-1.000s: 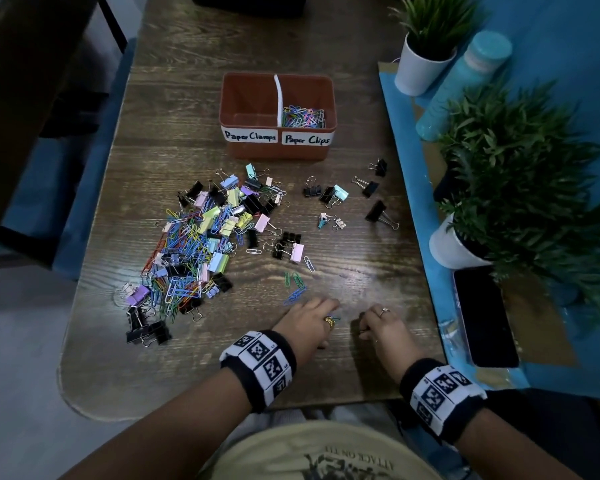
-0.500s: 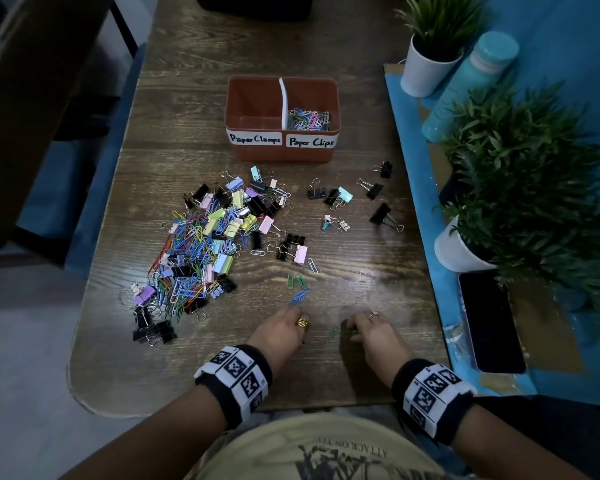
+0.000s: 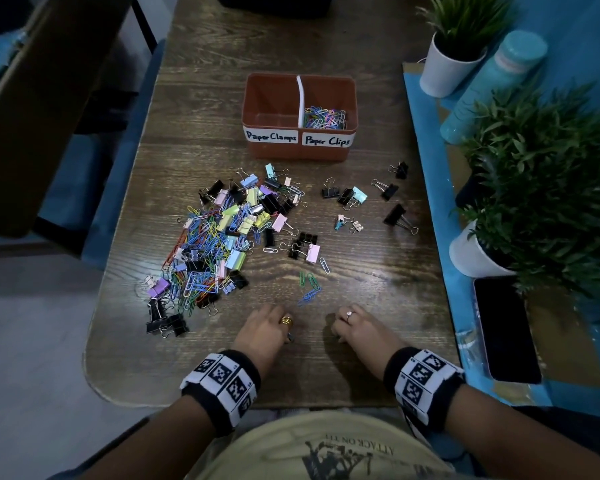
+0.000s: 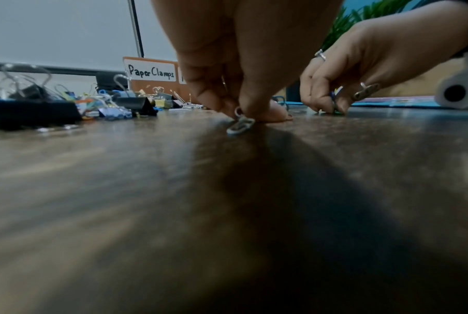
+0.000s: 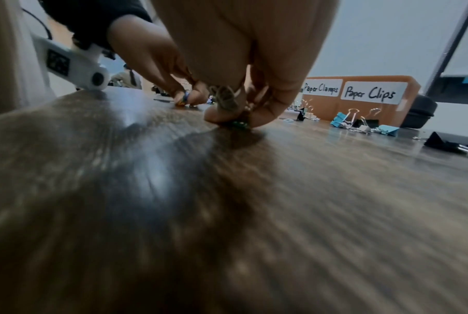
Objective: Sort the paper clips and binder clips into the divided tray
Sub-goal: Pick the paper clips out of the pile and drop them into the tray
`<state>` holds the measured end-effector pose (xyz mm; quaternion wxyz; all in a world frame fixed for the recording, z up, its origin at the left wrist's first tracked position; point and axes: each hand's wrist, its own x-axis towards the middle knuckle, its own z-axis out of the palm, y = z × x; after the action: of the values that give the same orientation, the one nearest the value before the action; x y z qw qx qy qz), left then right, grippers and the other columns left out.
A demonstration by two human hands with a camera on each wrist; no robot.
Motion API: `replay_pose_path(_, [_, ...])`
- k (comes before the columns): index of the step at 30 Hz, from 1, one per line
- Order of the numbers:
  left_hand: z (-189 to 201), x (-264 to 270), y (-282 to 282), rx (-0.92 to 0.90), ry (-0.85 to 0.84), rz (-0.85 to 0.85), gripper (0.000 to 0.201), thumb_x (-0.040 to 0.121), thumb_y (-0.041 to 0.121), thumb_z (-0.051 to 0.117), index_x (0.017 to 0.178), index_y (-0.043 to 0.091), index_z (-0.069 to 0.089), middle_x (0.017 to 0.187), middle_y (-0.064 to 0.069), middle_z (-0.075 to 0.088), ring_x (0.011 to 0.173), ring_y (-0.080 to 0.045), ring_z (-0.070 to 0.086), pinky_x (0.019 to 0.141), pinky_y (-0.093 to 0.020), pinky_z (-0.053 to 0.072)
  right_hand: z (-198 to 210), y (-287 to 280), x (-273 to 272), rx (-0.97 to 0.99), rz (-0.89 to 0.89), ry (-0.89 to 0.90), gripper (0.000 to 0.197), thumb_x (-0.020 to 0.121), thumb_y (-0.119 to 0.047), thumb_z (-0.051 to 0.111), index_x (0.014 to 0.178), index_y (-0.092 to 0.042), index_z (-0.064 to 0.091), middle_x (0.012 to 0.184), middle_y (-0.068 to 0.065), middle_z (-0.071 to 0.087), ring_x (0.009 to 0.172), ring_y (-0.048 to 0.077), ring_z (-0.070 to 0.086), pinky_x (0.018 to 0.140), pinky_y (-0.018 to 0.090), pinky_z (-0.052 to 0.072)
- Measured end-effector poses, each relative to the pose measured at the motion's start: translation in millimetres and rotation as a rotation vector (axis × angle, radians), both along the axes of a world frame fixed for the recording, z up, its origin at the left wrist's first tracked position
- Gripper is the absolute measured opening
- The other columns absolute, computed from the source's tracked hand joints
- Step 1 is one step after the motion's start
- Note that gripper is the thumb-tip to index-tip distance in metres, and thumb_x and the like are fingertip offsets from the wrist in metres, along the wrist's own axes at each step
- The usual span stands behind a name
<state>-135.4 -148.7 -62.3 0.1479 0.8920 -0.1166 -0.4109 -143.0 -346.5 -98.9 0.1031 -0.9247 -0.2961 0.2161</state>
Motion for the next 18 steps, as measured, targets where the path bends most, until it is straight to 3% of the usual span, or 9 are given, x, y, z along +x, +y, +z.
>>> replay_pose_path(1, [-3, 1, 4, 0.034, -0.143, -0.077, 0.039, 0.073, 0.016, 0.037, 0.076, 0.014, 0.076, 0.082, 0.0, 0.07, 0.077, -0.016, 0.066, 0.065, -0.018, 0.052, -1, 1, 0, -0.064, 0.061, -0.004, 0.03, 0.052, -0.016, 0.085, 0.072, -0.02, 0.063, 0.081, -0.002, 0.062, 0.078, 0.011, 0.053, 0.074, 0.019, 0.04])
replay_pose_path(3, [-6, 4, 10, 0.017, -0.17, -0.058, 0.029, 0.083, 0.008, 0.045, 0.096, 0.009, 0.071, 0.1, -0.006, 0.068, 0.094, -0.02, 0.064, 0.08, -0.022, 0.049, -4, 1, 0, -0.119, 0.118, -0.043, 0.033, 0.047, -0.02, 0.087, 0.069, -0.022, 0.062, 0.074, -0.005, 0.062, 0.07, 0.012, 0.057, 0.069, 0.02, 0.039])
replay_pose_path(4, [-10, 5, 16, 0.0, -0.207, -0.018, 0.024, 0.088, 0.005, 0.048, 0.104, 0.009, 0.066, 0.11, -0.008, 0.063, 0.104, -0.02, 0.06, 0.088, -0.023, 0.045, -6, 1, -1, -0.135, 0.142, -0.06, 0.034, 0.047, -0.02, 0.087, 0.07, -0.021, 0.061, 0.073, -0.004, 0.063, 0.069, 0.012, 0.058, 0.067, 0.021, 0.044])
replay_pose_path(7, [-7, 6, 36, -0.099, -0.237, 0.212, 0.013, 0.09, 0.005, 0.053, 0.096, 0.014, 0.061, 0.102, -0.005, 0.061, 0.09, -0.012, 0.06, 0.079, -0.015, 0.042, -6, 1, 1, -0.174, 0.162, -0.081, 0.036, 0.045, -0.018, 0.088, 0.069, -0.02, 0.062, 0.069, -0.002, 0.063, 0.065, 0.013, 0.059, 0.056, 0.018, 0.051])
replay_pose_path(12, [-25, -17, 52, -0.055, -0.205, 0.292, 0.024, 0.091, 0.004, 0.052, 0.112, 0.013, 0.06, 0.105, -0.001, 0.069, 0.095, -0.009, 0.066, 0.086, -0.02, 0.049, -8, 4, -3, -0.187, 0.125, -0.09, 0.035, 0.042, -0.016, 0.087, 0.065, -0.021, 0.061, 0.065, -0.004, 0.061, 0.061, 0.012, 0.058, 0.059, 0.018, 0.045])
replay_pose_path(15, [-32, -25, 42, -0.015, -0.161, 0.356, 0.031, 0.09, 0.012, 0.056, 0.121, 0.012, 0.056, 0.107, -0.006, 0.07, 0.107, -0.018, 0.063, 0.09, -0.024, 0.044, -10, 4, -8, -0.188, 0.066, -0.15, 0.01, 0.061, -0.013, 0.067, 0.068, -0.018, 0.061, 0.068, 0.0, 0.063, 0.064, 0.015, 0.058, 0.057, 0.021, 0.051])
replay_pose_path(16, [-36, -27, 39, 0.002, -0.159, 0.361, 0.031, 0.091, 0.013, 0.056, 0.122, 0.011, 0.055, 0.107, -0.007, 0.07, 0.108, -0.02, 0.062, 0.09, -0.025, 0.044, -13, 4, -10, -0.201, 0.053, -0.161, 0.009, 0.066, -0.011, 0.057, 0.07, -0.016, 0.063, 0.072, 0.003, 0.064, 0.065, 0.018, 0.059, 0.059, 0.024, 0.053])
replay_pose_path(18, [-40, -29, 37, 0.062, -0.159, 0.314, 0.028, 0.092, 0.016, 0.054, 0.119, 0.012, 0.058, 0.11, -0.007, 0.069, 0.108, -0.022, 0.062, 0.091, -0.028, 0.045, -18, 7, -12, -0.236, 0.05, -0.174, 0.026, 0.07, -0.008, 0.039, 0.077, -0.009, 0.064, 0.077, 0.012, 0.066, 0.067, 0.024, 0.061, 0.059, 0.031, 0.056])
